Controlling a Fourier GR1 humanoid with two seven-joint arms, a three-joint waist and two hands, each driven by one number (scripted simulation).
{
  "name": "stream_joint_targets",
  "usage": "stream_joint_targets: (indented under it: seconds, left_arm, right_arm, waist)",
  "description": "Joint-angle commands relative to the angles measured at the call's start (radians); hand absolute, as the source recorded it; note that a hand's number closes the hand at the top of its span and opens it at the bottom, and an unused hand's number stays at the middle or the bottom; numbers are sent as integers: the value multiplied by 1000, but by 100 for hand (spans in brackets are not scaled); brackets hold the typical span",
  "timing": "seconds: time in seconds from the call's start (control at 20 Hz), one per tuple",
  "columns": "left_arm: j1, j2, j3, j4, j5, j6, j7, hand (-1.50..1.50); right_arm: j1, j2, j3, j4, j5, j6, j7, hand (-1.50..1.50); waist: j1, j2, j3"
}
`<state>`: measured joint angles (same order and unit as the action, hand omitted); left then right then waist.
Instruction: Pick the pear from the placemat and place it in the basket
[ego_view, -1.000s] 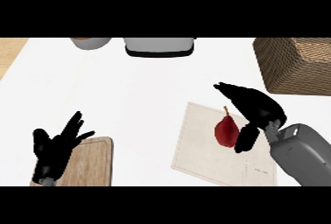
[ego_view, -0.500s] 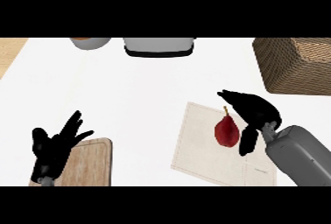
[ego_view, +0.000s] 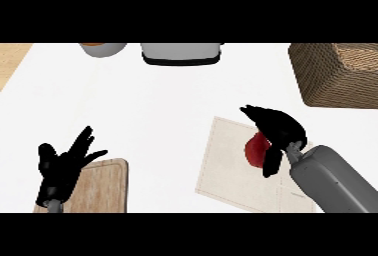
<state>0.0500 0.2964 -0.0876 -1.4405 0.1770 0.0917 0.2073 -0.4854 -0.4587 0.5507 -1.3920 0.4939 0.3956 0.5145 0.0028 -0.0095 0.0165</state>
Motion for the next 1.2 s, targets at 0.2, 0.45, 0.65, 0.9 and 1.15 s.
stream_joint_targets:
  seconds: [0.2,0.45,0.65,0.9,1.15]
  left_arm:
    - [70,-15,-16,58,-23,-5,29,0]
    - [9,-30,-4,128,-31,-4,16,0]
    - [65,-18,-11,38,-20,-17,57,0]
    - [21,-46,-13,80,-45,5,49,0]
    - [70,-30,6,69,-30,-24,18,0]
  right_arm:
    - [26,28,31,64,100,-54,-95,150]
    - [-5,23,61,114,195,-108,-168,150]
    - [4,-11,36,139,212,-122,-234,150]
    - [-21,31,0,101,235,-116,-157,150]
    - [48,43,-22,36,289,-169,-23,150]
  waist:
    - [4,11,-16]
    - [2,15,-16]
    - [7,12,-16]
    - [-1,11,-16]
    - [-9,8,-17]
